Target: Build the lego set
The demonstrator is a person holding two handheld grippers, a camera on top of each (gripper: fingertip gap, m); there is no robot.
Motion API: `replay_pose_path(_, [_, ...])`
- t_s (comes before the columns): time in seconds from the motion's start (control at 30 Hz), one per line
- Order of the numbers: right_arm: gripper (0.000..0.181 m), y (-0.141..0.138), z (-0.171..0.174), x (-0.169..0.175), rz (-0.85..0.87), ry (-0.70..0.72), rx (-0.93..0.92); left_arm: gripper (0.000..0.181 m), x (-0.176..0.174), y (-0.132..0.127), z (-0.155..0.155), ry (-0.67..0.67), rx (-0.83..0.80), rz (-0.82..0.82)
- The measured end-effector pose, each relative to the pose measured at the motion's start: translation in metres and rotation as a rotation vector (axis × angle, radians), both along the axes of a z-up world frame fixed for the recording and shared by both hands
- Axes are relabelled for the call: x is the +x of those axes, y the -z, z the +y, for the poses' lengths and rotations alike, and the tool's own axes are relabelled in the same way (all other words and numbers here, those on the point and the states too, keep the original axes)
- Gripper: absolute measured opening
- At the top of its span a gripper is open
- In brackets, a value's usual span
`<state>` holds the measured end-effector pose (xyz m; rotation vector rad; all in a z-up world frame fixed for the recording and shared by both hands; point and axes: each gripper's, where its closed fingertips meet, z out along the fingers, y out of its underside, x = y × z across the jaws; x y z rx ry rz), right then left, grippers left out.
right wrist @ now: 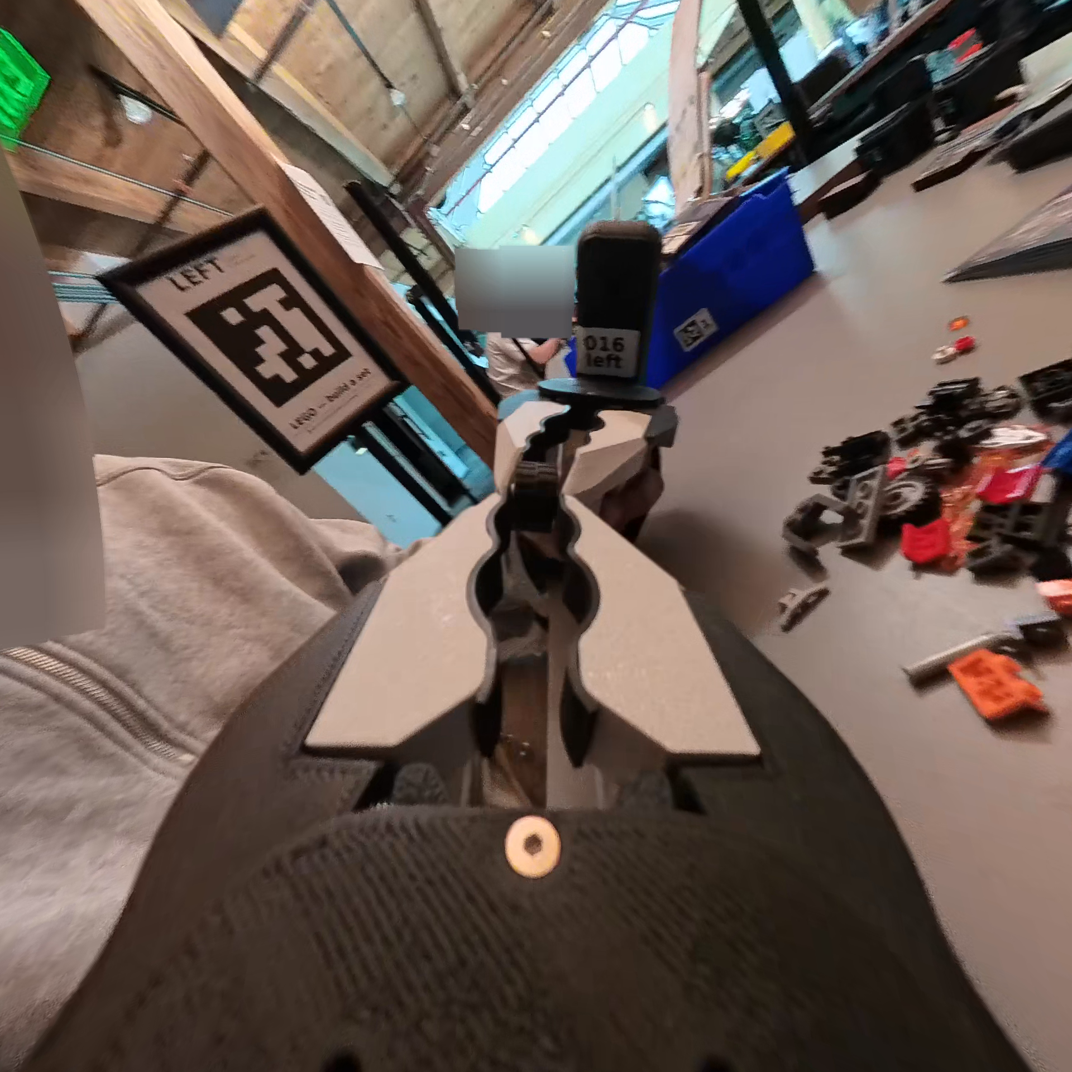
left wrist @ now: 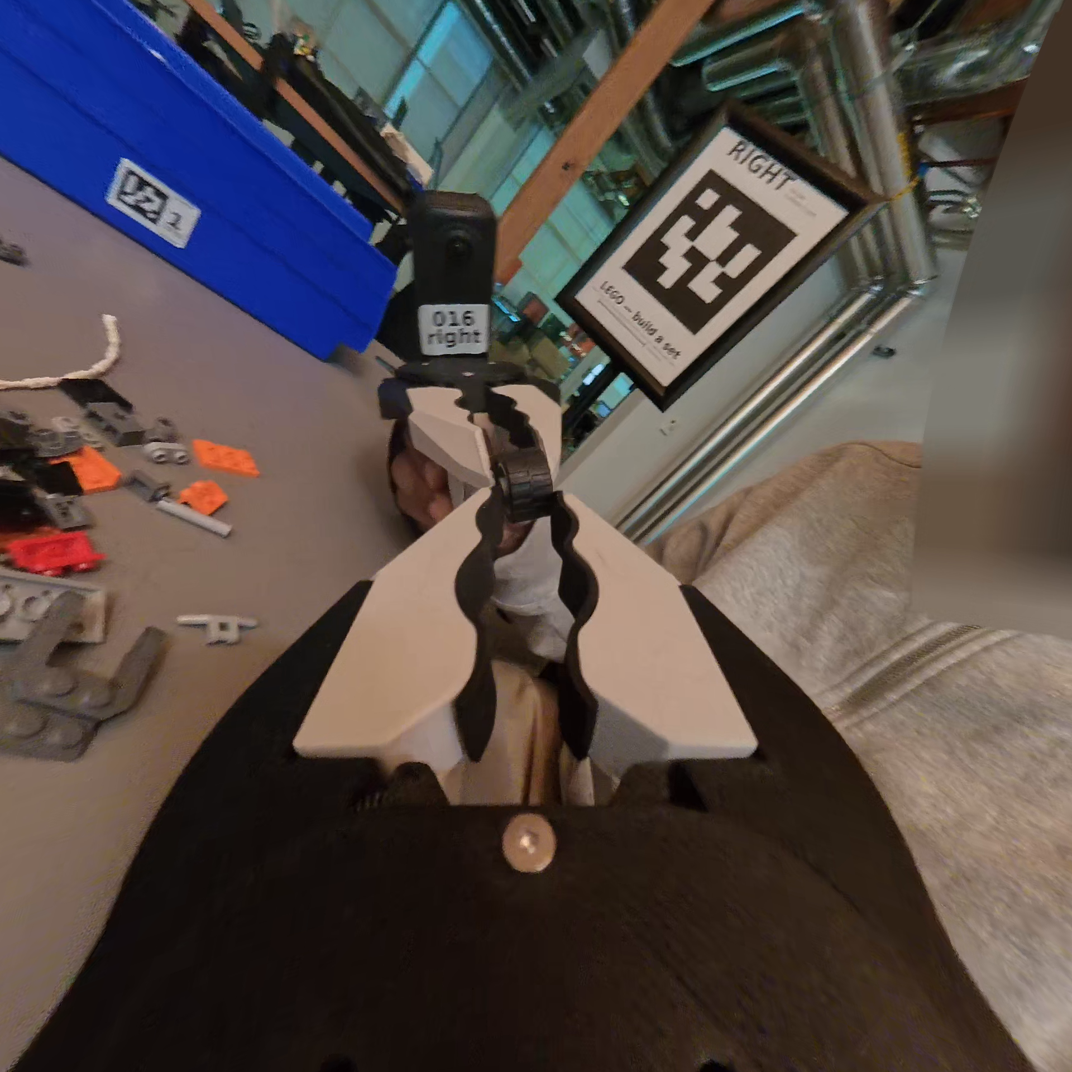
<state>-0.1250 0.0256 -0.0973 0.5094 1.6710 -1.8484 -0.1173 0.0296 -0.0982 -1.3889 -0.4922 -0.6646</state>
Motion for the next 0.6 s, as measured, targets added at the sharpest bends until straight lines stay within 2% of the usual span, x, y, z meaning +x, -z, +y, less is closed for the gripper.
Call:
replay_pose_path(0.3, [0.012, -0.012, 0.001, 0.011, -0.116, -0.124, -0.110, 0.015, 0.010, -0.013, -0.004, 0.089, 0.110, -0.030])
replay_pose_path(0.43, [0.012, -0.018, 0.000, 0.018, -0.123, -0.176, -0.163, 0.015, 0.017, -0.021, -0.005, 0.134, 0.169, -0.033])
replay_pose_path(0.6, [0.012, -0.019, -0.001, 0.019, -0.069, -0.160, -0.156, 0.015, 0.018, -0.021, -0.005, 0.128, 0.160, 0.009])
